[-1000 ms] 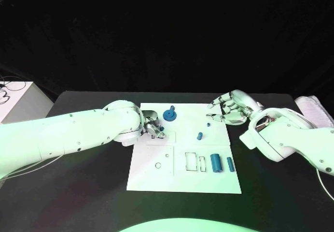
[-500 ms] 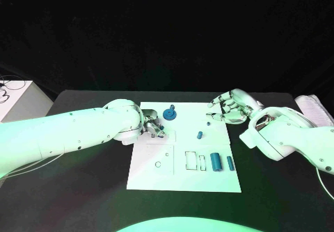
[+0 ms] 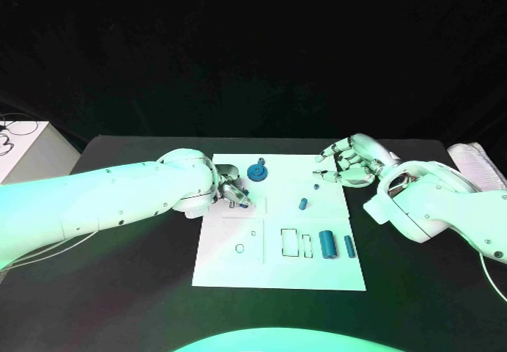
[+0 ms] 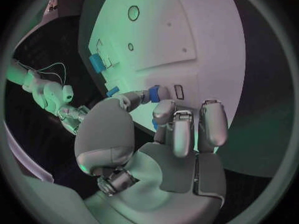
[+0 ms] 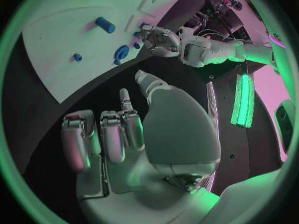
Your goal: Assemble the parts on the task board
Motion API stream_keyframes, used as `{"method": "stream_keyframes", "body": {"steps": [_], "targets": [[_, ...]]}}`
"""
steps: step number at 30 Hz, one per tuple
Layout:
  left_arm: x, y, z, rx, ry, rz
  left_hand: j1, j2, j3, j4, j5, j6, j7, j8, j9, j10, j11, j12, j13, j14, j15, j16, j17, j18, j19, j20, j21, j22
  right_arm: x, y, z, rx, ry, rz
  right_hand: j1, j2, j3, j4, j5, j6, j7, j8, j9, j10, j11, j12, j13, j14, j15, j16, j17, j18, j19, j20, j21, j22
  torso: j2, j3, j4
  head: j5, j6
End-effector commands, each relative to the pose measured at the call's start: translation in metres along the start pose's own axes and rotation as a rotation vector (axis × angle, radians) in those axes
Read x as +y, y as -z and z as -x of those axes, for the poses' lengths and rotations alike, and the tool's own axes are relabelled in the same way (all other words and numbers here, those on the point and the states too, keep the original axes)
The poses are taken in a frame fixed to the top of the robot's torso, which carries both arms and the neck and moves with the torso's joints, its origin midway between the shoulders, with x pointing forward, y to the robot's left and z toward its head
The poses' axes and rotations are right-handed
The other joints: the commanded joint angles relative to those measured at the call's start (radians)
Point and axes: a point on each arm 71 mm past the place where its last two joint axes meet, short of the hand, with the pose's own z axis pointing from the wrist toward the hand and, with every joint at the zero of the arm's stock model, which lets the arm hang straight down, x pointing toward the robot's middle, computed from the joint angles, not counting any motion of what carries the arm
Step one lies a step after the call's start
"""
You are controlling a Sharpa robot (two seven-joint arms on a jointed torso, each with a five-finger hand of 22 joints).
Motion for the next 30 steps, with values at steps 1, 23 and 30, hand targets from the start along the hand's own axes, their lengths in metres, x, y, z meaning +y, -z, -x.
{"method": "stream_keyframes", "body": {"steps": [1, 23, 30], "targets": [[0.0022, -0.0024, -0.009, 0.055, -0.017, 0.015, -0.003, 0.008, 0.042, -0.056, -0.003, 0.012, -0.013, 0.004, -0.001, 0.006, -0.004, 0.004, 0.001, 0.106, -0.009, 0.003, 0.263, -0.013, 0.004, 0.002, -0.004, 0.001, 0.0009, 0.0004, -0.0013, 0.014, 0.004, 0.01, -0.009, -0.002, 0.0, 0.005, 0.002, -0.006, 0.003, 0.004, 0.001, 0.006, -0.001, -0.003, 0.176, 0.104, -0.001, 0.002, 0.257, -0.014, 0.105, 0.005, 0.002, 0.263, 0.0, 0.0006, -0.0001, -0.001, -0.002], [0.0004, -0.0035, -0.0089, 0.054, -0.016, 0.014, -0.015, 0.029, -0.092, 0.017, -0.006, 0.024, -0.015, -0.003, -0.008, 0.006, -0.005, 0.007, 0.008, 0.106, -0.01, 0.003, 0.263, -0.014, 0.008, 0.002, -0.007, 0.003, 0.0007, 0.0007, -0.0013, 0.017, 0.004, 0.009, -0.008, -0.002, -0.001, 0.007, 0.002, -0.009, 0.002, 0.01, 0.003, 0.006, -0.002, -0.003, 0.175, 0.104, -0.001, 0.001, 0.255, -0.014, 0.105, 0.004, 0.002, 0.263, -0.001, -0.0006, 0.0005, -0.005, -0.004], [0.0001, -0.0034, -0.009, 0.055, -0.016, 0.013, -0.018, 0.028, -0.13, 0.041, -0.005, 0.027, -0.016, -0.005, -0.01, 0.007, -0.006, 0.009, 0.01, 0.106, -0.01, 0.003, 0.263, -0.014, 0.01, 0.001, -0.007, 0.004, 0.0007, 0.0008, -0.0013, 0.017, 0.005, 0.009, -0.008, -0.002, -0.001, 0.007, 0.002, -0.009, 0.002, 0.01, 0.003, 0.006, -0.002, -0.003, 0.175, 0.104, -0.001, 0.001, 0.255, -0.014, 0.105, 0.004, 0.002, 0.263, -0.001, -0.0009, 0.001, -0.007, -0.005]]}}
